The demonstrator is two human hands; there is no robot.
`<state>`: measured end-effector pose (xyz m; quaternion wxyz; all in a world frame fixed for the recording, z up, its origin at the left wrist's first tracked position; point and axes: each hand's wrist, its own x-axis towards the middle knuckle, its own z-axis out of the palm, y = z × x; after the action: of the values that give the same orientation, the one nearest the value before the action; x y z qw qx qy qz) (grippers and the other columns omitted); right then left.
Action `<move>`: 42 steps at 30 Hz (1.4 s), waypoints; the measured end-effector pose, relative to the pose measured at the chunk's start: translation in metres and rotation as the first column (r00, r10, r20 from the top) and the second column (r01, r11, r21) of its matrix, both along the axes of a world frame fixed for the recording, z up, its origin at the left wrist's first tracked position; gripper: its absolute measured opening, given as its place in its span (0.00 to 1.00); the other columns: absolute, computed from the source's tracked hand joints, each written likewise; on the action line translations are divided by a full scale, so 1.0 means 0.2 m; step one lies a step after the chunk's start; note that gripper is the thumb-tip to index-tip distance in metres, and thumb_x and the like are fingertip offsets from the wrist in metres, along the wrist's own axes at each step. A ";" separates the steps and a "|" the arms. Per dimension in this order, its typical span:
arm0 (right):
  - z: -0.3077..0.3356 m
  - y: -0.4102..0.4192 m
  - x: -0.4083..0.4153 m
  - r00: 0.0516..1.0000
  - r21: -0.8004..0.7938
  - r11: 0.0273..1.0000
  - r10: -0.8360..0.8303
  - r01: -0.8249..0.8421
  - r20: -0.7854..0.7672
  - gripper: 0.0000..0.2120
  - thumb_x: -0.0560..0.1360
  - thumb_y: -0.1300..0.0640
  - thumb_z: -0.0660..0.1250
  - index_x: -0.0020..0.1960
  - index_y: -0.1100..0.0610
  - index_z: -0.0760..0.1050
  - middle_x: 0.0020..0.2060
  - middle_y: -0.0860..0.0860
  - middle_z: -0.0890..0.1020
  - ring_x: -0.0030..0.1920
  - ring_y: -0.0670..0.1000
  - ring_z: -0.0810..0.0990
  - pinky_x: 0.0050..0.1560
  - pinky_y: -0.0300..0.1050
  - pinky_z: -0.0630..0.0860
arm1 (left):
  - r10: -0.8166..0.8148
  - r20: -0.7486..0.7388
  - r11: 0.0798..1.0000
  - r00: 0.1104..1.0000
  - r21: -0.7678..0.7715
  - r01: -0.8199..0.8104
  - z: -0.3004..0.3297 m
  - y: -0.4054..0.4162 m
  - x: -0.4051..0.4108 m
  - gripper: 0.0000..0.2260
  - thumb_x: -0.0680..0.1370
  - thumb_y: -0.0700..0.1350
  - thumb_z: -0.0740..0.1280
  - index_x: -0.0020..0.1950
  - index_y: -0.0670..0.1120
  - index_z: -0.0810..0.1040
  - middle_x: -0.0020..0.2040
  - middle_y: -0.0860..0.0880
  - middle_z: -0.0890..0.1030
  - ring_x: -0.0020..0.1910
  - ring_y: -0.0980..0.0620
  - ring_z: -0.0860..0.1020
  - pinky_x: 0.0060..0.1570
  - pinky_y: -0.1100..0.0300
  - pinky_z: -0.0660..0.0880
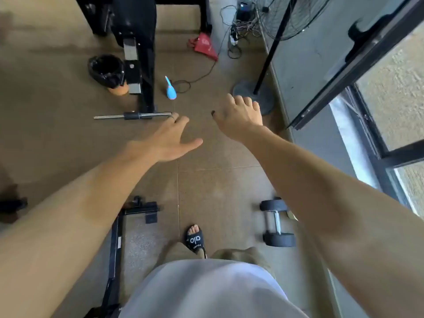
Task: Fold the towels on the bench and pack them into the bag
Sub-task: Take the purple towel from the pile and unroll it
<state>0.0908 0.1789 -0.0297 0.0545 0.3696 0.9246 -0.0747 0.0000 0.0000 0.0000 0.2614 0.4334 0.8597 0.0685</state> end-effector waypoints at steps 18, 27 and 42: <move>0.01 -0.05 -1.79 0.798 -0.061 0.796 0.597 -0.602 -0.081 0.28 0.82 0.41 0.54 0.75 0.56 0.64 0.70 0.55 0.72 0.71 0.60 0.68 0.72 0.57 0.62 | 0.331 -0.266 0.902 0.906 -0.195 -0.386 0.01 -0.18 -1.33 0.32 0.81 0.69 0.51 0.75 0.48 0.65 0.70 0.46 0.69 0.62 0.42 0.76 0.54 0.46 0.75; 0.07 -0.17 -2.68 0.626 -0.062 0.623 0.776 -0.780 -0.077 0.30 0.82 0.40 0.52 0.76 0.58 0.63 0.71 0.58 0.72 0.72 0.62 0.66 0.73 0.59 0.61 | 0.608 -0.270 0.740 0.746 -0.146 -0.656 0.01 -0.40 -1.94 0.32 0.79 0.71 0.52 0.73 0.50 0.66 0.72 0.49 0.68 0.66 0.43 0.75 0.54 0.47 0.72; -0.05 -1.31 -4.36 0.515 -0.044 0.514 0.857 -0.857 -0.021 0.29 0.82 0.40 0.52 0.76 0.57 0.63 0.71 0.56 0.72 0.72 0.60 0.66 0.72 0.57 0.61 | 0.715 -0.214 0.663 0.666 -0.096 -0.742 -0.18 -1.40 -3.51 0.31 0.79 0.72 0.52 0.67 0.48 0.67 0.67 0.46 0.71 0.62 0.42 0.76 0.53 0.48 0.75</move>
<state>-0.7822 -0.0827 -0.0393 0.0948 -0.1351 0.9845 -0.0597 -0.7026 -0.2795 -0.0361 0.1799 0.0314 0.9815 0.0572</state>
